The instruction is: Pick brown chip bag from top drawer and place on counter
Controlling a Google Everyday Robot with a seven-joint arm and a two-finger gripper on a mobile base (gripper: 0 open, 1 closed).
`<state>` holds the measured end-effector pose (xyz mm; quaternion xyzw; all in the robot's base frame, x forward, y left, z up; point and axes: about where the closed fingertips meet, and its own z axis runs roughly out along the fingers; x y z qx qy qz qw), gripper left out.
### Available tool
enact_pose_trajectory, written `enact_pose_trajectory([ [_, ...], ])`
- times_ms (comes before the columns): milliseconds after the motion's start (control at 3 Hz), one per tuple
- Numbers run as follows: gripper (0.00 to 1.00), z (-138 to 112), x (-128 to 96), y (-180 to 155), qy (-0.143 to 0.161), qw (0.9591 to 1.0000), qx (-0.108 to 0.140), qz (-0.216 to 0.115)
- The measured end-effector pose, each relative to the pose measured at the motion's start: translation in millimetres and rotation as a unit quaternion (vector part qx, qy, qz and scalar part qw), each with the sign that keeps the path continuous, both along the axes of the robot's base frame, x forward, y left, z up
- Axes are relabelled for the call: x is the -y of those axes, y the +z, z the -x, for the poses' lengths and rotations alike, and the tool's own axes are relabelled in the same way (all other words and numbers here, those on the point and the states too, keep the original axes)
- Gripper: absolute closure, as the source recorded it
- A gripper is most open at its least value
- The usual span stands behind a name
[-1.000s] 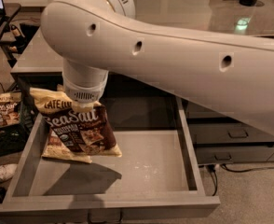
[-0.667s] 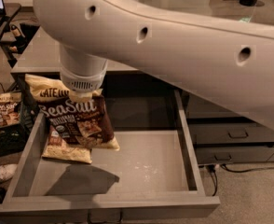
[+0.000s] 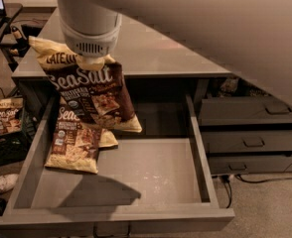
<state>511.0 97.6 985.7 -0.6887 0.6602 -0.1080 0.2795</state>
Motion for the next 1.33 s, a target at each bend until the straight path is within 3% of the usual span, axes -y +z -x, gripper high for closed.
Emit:
enact_pose_trajectory([
  [333, 1.00, 2, -1, 6, 0.001, 1.0000, 0.006, -0.003],
  [667, 1.00, -18, 3, 32, 0.002, 0.9992, 0.032, -0.024],
  [1000, 1.00, -56, 23, 57, -0.013, 0.9981, 0.048, -0.038],
  [1333, 1.00, -96, 41, 68, -0.034, 0.9975, 0.047, -0.039],
])
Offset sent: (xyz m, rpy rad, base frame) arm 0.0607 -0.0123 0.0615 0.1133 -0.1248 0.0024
